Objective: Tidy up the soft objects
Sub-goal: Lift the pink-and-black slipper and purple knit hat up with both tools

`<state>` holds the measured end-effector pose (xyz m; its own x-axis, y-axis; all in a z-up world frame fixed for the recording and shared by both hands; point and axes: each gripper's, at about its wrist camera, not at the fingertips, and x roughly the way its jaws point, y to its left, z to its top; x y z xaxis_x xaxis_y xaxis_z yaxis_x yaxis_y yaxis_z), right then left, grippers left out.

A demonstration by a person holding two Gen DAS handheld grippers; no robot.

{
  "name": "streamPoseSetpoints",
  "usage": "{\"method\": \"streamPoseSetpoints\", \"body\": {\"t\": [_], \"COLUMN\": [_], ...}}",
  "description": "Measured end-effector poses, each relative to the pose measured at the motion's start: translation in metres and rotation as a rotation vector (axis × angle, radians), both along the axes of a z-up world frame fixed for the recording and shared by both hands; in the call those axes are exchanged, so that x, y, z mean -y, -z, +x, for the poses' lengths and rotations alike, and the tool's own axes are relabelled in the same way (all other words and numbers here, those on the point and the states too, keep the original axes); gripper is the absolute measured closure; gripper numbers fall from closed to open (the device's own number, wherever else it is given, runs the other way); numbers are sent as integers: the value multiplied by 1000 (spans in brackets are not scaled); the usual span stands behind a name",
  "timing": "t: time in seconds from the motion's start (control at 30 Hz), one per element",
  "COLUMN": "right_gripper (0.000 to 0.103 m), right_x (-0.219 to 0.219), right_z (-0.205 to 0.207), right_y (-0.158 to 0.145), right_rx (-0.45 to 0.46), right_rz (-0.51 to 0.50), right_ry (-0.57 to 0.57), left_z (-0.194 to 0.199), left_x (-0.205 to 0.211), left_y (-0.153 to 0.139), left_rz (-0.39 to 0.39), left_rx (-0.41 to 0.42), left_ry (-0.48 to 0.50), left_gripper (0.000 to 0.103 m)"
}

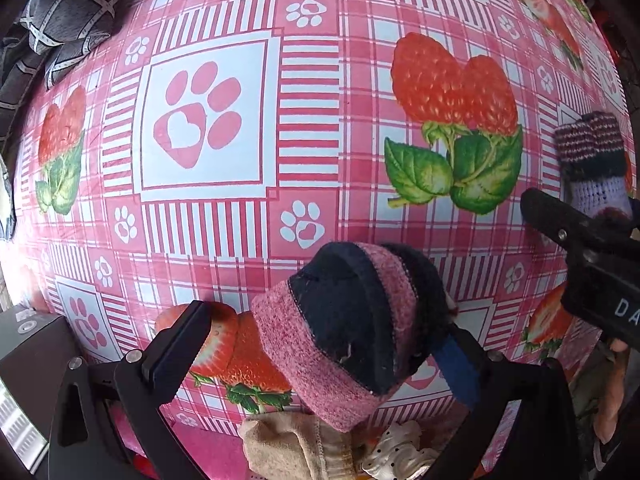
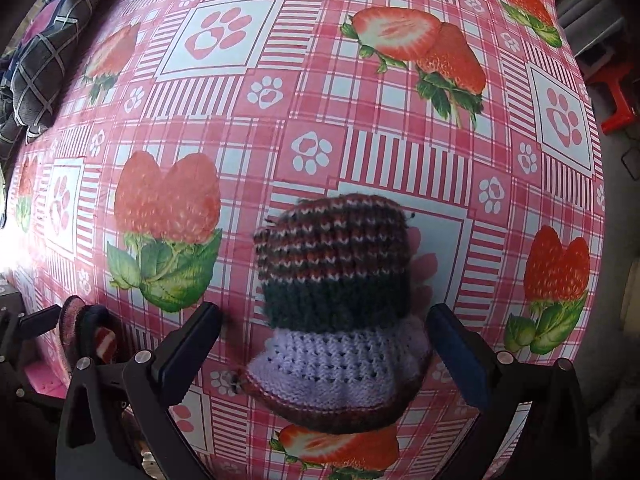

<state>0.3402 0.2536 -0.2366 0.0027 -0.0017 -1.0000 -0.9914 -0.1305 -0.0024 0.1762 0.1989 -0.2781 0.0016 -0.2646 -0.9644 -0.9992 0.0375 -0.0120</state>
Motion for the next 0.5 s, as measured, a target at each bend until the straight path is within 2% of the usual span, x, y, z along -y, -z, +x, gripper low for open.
{"method": "streamPoseSetpoints", "body": {"t": [0.07, 0.1, 0.17, 0.2, 0.23, 0.27, 0.37, 0.5], "right_gripper": [1, 7, 20, 32, 43, 46, 58, 58], "right_x": [0, 2, 6, 8, 8, 9, 14, 23], "right_z": [-1, 0, 1, 1, 2, 2, 3, 2], "right_y": [1, 0, -6, -10, -14, -16, -24, -41], "right_rx": [1, 10, 7, 7, 5, 8, 3, -38], "right_rz": [-6, 3, 19, 27, 32, 37, 55, 66], "right_ry": [10, 13, 13, 12, 10, 9, 14, 23], "left_z": [-2, -1, 3, 6, 9, 10, 11, 0], "left_x": [0, 2, 5, 6, 6, 7, 7, 9], "left_y": [-3, -6, -13, -16, -18, -21, -28, -45], "left_rz": [10, 23, 47, 56, 61, 67, 91, 144], "left_rx": [2, 3, 7, 8, 9, 5, 15, 19], "left_ry": [0, 13, 53, 72, 84, 94, 102, 84], "left_gripper": [5, 8, 24, 29, 42, 52, 62, 62]}}
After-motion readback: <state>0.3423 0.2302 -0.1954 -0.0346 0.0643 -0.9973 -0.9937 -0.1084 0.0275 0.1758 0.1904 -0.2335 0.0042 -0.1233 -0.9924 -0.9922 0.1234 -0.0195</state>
